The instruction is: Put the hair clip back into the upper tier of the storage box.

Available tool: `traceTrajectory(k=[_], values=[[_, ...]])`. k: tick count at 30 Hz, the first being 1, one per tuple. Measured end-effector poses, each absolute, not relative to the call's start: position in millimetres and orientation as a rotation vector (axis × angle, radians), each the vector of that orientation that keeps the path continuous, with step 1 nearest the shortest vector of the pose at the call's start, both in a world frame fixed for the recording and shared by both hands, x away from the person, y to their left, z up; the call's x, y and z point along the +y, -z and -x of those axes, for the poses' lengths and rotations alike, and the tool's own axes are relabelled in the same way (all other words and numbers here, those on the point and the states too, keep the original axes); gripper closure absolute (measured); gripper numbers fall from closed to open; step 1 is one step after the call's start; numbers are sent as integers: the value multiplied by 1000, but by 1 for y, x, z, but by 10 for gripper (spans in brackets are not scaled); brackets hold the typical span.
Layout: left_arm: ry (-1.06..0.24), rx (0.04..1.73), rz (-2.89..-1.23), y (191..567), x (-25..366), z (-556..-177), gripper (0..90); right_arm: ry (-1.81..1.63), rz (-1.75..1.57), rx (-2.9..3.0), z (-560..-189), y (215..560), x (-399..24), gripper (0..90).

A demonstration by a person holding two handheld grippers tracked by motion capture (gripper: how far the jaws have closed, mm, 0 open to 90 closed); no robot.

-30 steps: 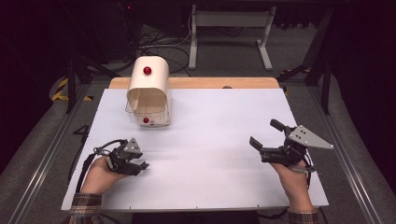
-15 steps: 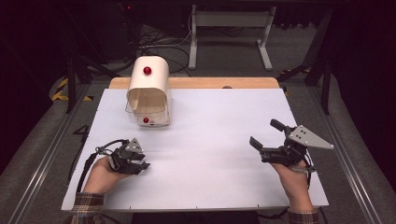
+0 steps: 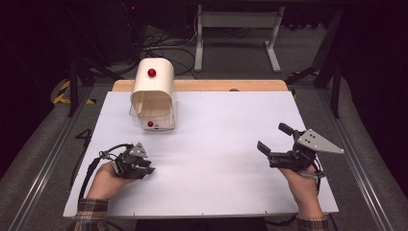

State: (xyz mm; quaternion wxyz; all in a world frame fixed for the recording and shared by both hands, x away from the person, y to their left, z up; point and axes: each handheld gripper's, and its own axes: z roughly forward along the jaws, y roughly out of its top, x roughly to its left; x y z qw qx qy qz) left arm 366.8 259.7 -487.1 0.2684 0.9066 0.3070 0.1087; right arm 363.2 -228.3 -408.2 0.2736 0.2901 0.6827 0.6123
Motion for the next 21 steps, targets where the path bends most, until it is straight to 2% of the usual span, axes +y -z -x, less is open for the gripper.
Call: traceTrajectory(k=[5, 21], values=[[-290, 827, -2441, 487, 260, -367, 729, -1647, -779, 1838, -363, 408, -228, 0], [-296, 825, -2429, 488, 260, -365, 765, -1647, -784, 1843, -364, 409, -228, 0]])
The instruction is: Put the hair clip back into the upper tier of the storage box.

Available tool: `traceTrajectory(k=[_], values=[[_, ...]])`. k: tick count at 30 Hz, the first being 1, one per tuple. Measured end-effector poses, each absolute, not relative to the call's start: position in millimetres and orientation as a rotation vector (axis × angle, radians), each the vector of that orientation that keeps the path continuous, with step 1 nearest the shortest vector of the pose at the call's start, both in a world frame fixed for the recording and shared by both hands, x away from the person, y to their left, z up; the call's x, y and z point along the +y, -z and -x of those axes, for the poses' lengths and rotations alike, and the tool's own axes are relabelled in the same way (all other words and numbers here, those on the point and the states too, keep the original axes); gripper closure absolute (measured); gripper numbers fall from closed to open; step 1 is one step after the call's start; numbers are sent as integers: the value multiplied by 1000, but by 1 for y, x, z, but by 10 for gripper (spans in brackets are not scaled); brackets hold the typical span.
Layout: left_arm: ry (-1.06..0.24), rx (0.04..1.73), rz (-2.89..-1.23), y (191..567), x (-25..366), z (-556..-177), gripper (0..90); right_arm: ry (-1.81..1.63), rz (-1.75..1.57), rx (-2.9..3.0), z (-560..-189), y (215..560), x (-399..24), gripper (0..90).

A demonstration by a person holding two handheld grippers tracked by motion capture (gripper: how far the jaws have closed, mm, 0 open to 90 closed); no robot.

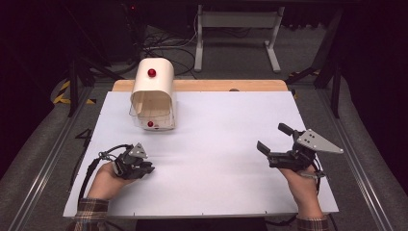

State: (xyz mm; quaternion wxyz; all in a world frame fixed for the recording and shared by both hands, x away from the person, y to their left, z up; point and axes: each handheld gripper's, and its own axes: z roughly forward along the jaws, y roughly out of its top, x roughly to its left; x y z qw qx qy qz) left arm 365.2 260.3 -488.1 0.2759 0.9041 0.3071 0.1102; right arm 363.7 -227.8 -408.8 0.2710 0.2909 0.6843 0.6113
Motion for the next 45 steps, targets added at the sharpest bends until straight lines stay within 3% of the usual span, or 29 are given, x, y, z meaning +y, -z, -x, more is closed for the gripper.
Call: traceTrajectory(k=[45], values=[[-497, 691, -2123, 459, 276, -348, 769, -1645, -782, 1837, -363, 408, -228, 0]])
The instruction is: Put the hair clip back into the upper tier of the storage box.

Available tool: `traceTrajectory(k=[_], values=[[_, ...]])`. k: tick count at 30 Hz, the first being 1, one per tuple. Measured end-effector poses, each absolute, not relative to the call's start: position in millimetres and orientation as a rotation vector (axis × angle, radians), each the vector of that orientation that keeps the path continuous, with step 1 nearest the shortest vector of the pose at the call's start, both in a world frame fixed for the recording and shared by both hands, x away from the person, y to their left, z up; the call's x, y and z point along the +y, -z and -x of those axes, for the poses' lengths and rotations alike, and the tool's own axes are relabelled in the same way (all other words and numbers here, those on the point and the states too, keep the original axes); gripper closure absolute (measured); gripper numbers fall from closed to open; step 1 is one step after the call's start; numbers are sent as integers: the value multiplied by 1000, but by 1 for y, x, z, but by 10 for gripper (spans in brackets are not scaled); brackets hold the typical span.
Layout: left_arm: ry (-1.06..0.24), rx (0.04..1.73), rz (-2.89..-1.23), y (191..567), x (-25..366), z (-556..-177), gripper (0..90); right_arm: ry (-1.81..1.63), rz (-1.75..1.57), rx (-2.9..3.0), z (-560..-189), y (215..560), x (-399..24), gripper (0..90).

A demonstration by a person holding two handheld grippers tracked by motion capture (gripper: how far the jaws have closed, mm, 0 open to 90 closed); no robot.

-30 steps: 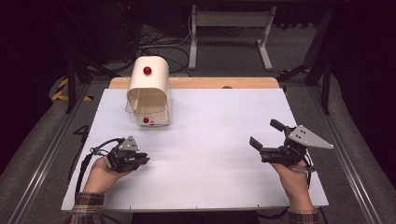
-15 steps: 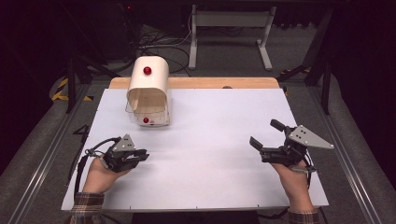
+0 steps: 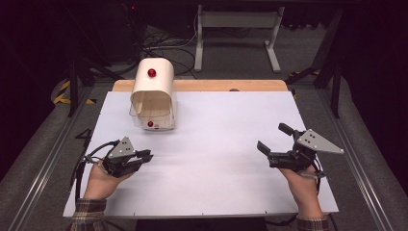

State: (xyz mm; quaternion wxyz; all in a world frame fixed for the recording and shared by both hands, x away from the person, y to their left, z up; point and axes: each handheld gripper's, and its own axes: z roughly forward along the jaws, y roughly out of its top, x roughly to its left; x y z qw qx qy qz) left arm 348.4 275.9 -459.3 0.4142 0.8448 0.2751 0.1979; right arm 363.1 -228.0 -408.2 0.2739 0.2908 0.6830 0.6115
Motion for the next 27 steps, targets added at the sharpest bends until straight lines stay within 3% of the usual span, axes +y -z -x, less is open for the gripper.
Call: traceTrajectory(k=[27], values=[[-583, 623, -1982, 450, 279, -341, 769, -1654, -784, 1837, -363, 408, -227, 0]])
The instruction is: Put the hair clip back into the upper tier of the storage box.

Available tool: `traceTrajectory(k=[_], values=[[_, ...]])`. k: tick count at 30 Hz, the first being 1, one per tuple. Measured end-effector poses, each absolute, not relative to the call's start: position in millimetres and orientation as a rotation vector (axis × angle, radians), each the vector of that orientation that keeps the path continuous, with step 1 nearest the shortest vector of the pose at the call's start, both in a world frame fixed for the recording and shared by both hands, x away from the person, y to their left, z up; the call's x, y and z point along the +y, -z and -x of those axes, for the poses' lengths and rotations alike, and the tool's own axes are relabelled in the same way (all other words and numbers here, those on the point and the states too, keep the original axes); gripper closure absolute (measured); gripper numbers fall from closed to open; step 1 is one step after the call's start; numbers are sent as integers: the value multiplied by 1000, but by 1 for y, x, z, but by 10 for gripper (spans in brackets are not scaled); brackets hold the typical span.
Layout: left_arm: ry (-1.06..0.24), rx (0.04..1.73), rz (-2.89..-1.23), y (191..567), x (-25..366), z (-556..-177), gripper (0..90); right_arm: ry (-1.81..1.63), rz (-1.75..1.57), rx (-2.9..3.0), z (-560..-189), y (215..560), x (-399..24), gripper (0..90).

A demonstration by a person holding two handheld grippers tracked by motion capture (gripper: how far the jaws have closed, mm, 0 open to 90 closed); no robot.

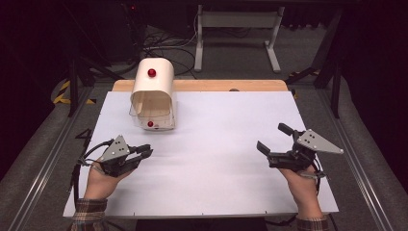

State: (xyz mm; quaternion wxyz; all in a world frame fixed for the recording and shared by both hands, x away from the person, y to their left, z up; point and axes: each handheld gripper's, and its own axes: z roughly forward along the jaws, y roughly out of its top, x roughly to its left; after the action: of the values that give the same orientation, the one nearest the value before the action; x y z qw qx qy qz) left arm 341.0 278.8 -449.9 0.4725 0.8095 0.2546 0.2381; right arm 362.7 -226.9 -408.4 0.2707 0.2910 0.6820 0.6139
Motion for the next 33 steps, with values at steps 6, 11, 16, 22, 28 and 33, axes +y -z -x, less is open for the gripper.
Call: traceTrajectory(k=[6, 11, 16, 22, 28, 33], values=[[-595, 616, -1935, 447, 280, -340, 770, -1668, -782, 1836, -364, 410, -227, 0], [-613, 618, -1871, 442, 282, -337, 769, -1674, -781, 1840, -364, 410, -227, 0], [-631, 625, -1800, 437, 283, -334, 769, -1667, -775, 1851, -365, 411, -225, 0], [-660, 631, -1755, 432, 284, -332, 769, -1666, -783, 1853, -365, 412, -224, 0], [-645, 628, -1720, 429, 285, -331, 769, -1666, -778, 1848, -364, 411, -226, 0], [-664, 625, -1679, 420, 286, -328, 769, -1674, -781, 1842, -365, 411, -228, 0]])
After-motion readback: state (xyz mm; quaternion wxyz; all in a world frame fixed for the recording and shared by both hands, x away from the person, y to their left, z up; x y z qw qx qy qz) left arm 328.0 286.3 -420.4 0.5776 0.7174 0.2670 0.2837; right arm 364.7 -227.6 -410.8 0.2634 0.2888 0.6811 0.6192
